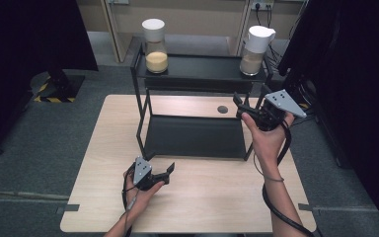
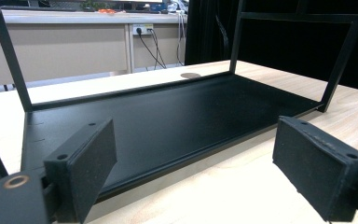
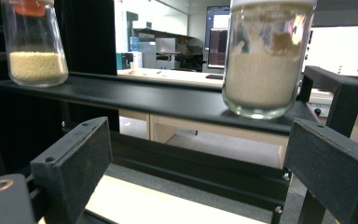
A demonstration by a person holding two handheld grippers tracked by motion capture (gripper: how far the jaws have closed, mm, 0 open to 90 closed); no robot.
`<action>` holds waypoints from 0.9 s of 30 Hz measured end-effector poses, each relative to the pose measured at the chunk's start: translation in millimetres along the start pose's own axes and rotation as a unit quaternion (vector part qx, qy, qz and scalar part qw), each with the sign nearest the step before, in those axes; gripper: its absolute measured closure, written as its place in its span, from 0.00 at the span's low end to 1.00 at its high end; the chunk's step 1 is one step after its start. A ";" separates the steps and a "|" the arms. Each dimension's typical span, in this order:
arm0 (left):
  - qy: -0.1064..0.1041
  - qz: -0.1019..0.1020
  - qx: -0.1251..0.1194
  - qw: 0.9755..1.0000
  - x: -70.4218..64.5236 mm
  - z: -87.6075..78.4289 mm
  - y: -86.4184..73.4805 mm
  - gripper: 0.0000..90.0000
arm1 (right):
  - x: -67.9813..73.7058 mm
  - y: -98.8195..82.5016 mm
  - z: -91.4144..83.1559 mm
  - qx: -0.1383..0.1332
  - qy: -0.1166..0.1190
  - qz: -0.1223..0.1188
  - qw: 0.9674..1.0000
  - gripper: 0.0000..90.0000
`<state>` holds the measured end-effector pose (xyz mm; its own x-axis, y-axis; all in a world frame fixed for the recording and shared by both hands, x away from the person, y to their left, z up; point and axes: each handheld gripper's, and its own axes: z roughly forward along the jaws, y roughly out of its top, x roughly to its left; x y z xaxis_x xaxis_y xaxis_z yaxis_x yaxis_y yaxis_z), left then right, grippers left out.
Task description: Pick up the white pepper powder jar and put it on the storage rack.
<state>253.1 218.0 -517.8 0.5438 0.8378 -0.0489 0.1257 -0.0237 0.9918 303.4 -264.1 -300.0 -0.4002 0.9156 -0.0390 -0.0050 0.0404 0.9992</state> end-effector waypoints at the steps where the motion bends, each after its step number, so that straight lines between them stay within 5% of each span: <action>1: 0.000 0.000 0.000 1.000 0.0 0.0 0.0 0.14 | 0.2 -1.7 -0.4 0.002 0.001 0.001 1.000 0.08; 27: 0.000 0.000 -0.001 1.000 0.0 -0.1 -0.2 0.14 | 6.1 -46.6 -13.3 0.026 0.012 0.017 0.999 0.08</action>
<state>253.0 218.1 -518.0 0.5438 0.8377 -0.0498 0.1252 -0.0224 0.9919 289.0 -265.7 -346.6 -0.4221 0.9066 -0.0043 0.0568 0.0311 0.9979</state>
